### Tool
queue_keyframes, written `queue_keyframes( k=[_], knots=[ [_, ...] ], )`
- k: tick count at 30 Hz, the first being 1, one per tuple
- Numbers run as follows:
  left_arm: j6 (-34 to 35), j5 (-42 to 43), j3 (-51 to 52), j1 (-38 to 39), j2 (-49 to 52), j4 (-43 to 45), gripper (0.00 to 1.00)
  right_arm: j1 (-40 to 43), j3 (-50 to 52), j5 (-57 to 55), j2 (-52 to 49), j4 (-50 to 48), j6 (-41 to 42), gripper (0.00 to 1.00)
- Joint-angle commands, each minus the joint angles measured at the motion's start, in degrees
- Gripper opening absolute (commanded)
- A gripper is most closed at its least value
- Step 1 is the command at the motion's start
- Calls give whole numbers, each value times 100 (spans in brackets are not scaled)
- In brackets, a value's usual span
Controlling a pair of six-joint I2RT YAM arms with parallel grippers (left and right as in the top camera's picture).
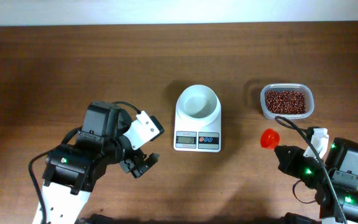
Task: Scoop and weigh 50g on scale
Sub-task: 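Move the held scoop with the right gripper over the bean tub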
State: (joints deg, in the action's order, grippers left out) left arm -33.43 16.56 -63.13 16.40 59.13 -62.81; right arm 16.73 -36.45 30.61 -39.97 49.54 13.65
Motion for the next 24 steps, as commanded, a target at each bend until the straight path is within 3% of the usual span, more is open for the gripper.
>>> queue_keyframes(
  k=[1,7,21,24],
  knots=[
    [-87,122,-33,-33,4,13,99,-22,-129,-7,24,52,-142,4],
    [-87,125,-33,-33,4,13,99,-22,-129,1401,24,-72,-120,4],
    [-90,125,-33,-33,4,13,99,-22,-129,1226,24,-487,179,4],
    [-90,125,-33,-33,4,13,99,-22,-129,892,24,-540,-164,4]
  ],
)
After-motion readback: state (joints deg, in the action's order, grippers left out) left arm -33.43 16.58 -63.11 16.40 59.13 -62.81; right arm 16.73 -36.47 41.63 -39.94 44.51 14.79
